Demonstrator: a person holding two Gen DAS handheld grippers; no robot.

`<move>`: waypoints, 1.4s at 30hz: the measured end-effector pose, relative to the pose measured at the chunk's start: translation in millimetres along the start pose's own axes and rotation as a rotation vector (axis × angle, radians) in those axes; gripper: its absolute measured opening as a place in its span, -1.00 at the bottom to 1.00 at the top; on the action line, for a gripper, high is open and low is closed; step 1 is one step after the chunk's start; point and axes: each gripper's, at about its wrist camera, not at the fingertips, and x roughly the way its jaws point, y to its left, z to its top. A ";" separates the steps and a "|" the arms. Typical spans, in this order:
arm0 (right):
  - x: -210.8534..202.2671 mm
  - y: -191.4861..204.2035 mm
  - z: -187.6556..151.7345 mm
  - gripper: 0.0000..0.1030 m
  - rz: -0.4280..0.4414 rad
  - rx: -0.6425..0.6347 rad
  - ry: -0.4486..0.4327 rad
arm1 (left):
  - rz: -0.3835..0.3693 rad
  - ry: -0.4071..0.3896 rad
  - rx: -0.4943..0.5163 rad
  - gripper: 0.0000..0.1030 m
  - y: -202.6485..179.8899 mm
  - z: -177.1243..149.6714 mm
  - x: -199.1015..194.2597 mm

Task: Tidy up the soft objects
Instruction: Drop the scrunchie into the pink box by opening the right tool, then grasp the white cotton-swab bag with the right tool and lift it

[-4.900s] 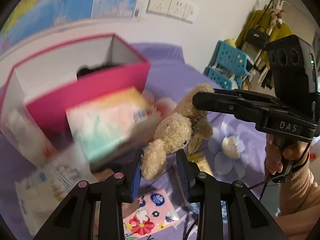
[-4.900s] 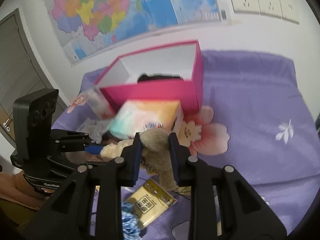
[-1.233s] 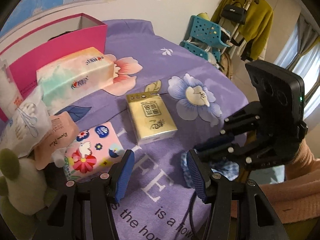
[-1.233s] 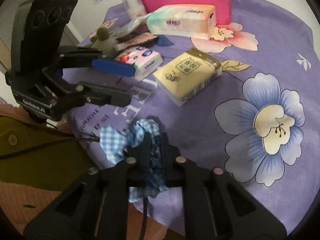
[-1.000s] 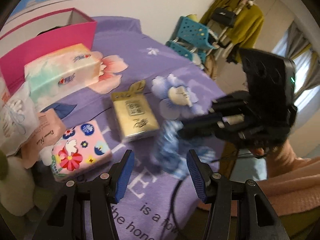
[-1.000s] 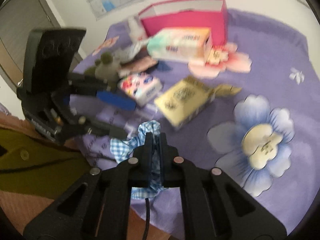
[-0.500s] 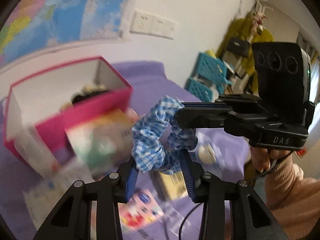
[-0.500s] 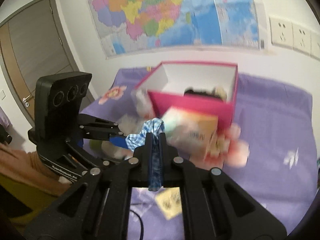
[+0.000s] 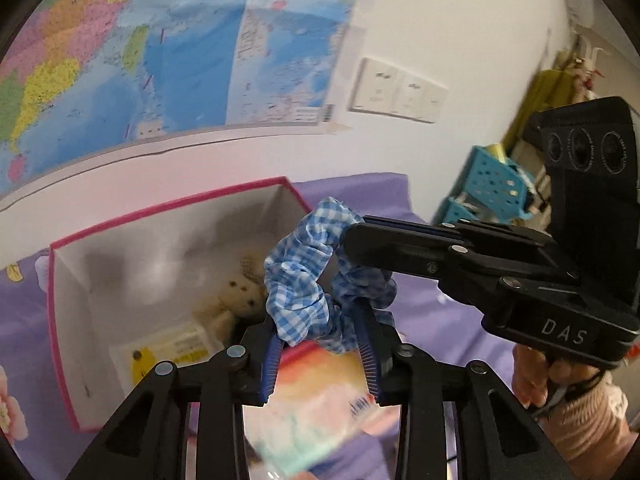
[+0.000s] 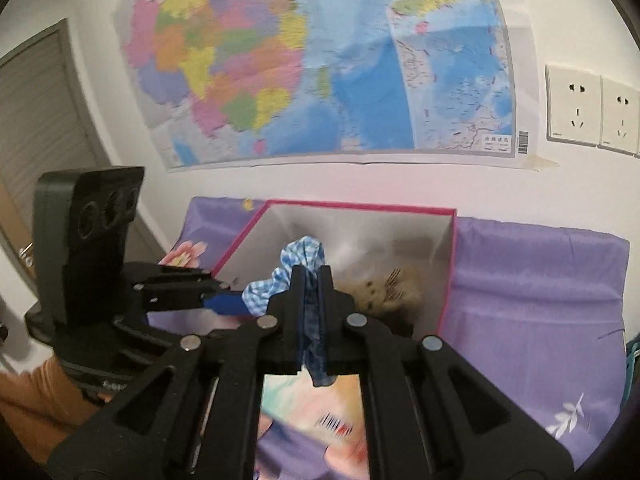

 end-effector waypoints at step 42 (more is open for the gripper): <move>-1.6 55.1 -94.2 -0.35 0.216 0.037 0.208 | 0.116 -0.132 -0.197 -0.02 86.4 -125.8 -98.8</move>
